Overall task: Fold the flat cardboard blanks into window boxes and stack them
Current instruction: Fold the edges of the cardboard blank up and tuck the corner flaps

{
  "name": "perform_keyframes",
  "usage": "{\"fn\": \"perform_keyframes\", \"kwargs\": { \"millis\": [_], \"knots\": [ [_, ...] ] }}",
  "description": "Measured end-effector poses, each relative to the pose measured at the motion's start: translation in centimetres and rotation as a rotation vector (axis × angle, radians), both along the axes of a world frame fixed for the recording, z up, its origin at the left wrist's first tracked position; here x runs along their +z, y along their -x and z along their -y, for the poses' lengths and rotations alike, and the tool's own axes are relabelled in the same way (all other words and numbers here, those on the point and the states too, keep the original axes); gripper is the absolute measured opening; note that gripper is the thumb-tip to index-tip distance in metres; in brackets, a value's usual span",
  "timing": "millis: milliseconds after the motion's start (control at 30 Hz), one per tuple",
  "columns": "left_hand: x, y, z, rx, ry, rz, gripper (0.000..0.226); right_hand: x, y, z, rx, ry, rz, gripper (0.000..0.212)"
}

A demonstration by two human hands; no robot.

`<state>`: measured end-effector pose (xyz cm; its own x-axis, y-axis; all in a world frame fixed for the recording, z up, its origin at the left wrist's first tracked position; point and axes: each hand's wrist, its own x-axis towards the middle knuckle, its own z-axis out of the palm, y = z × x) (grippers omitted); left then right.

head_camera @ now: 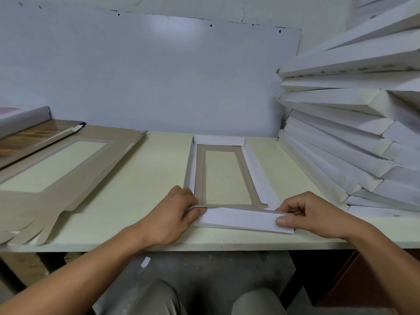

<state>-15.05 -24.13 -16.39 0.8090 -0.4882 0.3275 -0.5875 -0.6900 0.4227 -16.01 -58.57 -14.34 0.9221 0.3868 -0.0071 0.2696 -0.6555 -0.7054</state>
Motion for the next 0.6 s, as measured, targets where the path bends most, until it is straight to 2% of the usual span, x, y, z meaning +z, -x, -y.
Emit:
{"fn": "perform_keyframes", "kwargs": {
  "millis": [33,100,167,267,333,500,600],
  "knots": [
    [0.0,-0.1,0.0,0.009,0.007,-0.008,0.039,-0.1,-0.1,0.0,0.002,0.026,0.015,0.012],
    [0.0,-0.4,0.1,0.039,0.054,-0.056,0.041,-0.4,-0.4,-0.1,-0.032,0.053,0.047,0.03],
    [0.2,-0.7,0.2,0.086,0.138,-0.127,0.036,-0.7,-0.9,-0.2,-0.076,0.046,0.044,0.038],
    [0.4,-1.5,0.4,0.162,0.208,-0.187,0.028,-1.3,-1.7,-0.7,-0.109,0.076,0.053,0.037],
    [0.6,-2.1,0.6,0.222,0.156,-0.192,0.029,-1.6,-2.1,-1.2,-0.134,0.111,0.064,0.031],
    [0.3,-3.5,1.7,0.341,-0.113,-0.203,0.024,-2.0,-2.2,-2.3,-0.217,0.232,0.151,0.005],
    [0.1,-4.2,2.2,0.366,-0.262,-0.228,0.018,-2.3,-1.2,-3.0,-0.223,0.404,0.349,0.031]
  ]
}}
